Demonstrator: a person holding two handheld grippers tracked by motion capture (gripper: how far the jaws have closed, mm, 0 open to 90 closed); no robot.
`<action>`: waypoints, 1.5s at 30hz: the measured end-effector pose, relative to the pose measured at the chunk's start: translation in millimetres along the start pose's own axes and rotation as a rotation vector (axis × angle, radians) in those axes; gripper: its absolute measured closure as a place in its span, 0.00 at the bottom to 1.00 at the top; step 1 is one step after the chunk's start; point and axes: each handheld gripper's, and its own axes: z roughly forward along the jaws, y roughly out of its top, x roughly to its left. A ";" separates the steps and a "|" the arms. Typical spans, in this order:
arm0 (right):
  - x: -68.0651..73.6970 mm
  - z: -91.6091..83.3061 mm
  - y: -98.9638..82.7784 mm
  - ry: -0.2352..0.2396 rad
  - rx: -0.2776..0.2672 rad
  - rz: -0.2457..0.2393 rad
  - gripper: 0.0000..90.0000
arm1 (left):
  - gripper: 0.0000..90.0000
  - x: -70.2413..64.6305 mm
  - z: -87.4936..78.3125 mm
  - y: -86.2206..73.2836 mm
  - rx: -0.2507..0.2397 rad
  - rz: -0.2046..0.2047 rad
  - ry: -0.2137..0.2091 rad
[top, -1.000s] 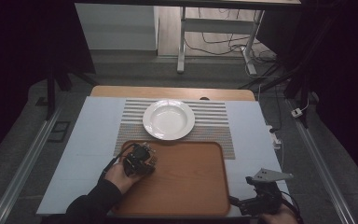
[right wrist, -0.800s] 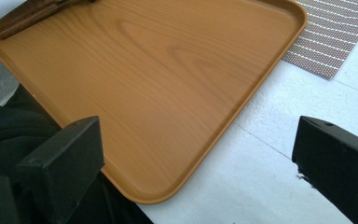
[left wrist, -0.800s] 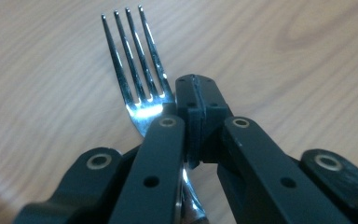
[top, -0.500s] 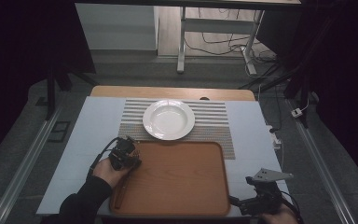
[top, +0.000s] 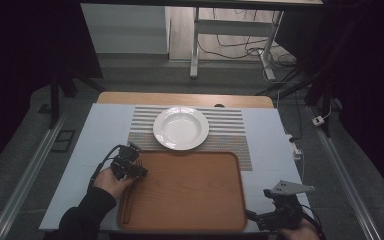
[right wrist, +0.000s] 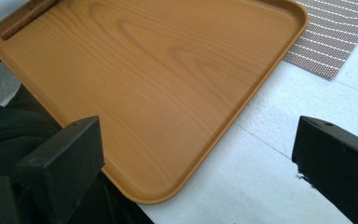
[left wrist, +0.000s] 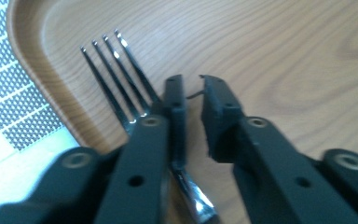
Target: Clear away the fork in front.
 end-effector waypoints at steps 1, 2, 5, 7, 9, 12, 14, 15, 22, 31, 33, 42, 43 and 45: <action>-0.1 0.1 0.0 0.000 0.000 0.001 0.02 | 0.79 -0.8 -2.3 -0.4 -0.014 0.005 -0.003; -0.2 0.1 0.0 0.000 0.000 0.002 0.02 | 0.69 -0.9 -4.3 -1.0 -0.023 0.007 -0.008; -0.1 -0.1 -0.1 0.000 0.000 0.001 0.02 | 0.61 -0.6 -8.3 -3.6 -0.047 0.017 -0.022; 0.0 -0.1 0.0 0.001 -0.001 0.001 0.02 | 0.48 -0.8 -10.3 -5.4 -0.063 0.024 -0.024; 0.1 -0.1 0.0 0.001 0.000 0.000 0.02 | 0.44 -0.9 -12.6 -7.6 -0.097 0.042 -0.035; 0.1 -0.2 -0.1 0.001 -0.002 0.000 0.02 | 0.28 -0.5 -16.2 -10.4 -0.136 0.056 -0.060; -0.1 -0.1 -0.2 0.002 -0.004 0.000 0.02 | 0.25 -1.6 -18.4 -11.8 -0.153 0.038 -0.063; 0.1 -0.2 -0.1 0.002 -0.004 0.001 0.02 | 0.22 -2.1 -19.9 -12.8 -0.162 0.036 -0.074; 0.6 -0.3 -0.2 -0.001 -0.004 -0.003 0.02 | 0.08 -4.6 -28.9 -24.1 -0.225 0.072 -0.115; 0.6 -0.3 -0.2 -0.002 -0.003 -0.003 0.02 | 0.00 -7.8 -47.3 -43.8 -0.290 0.091 -0.125; 0.9 -0.3 -0.2 -0.003 -0.003 -0.003 0.02 | 0.00 -9.7 -49.6 -48.3 -0.294 0.093 -0.125; 0.6 -0.4 -0.2 -0.004 -0.003 0.001 0.02 | 0.00 -14.5 -59.6 -68.7 -0.319 0.097 -0.142; 0.6 -0.4 -0.2 -0.005 -0.003 0.001 0.02 | 0.00 -14.7 -60.9 -70.9 -0.323 0.096 -0.145; 0.6 -0.3 -0.2 -0.005 -0.003 0.001 0.02 | 0.00 -15.2 -63.4 -75.4 -0.332 0.094 -0.154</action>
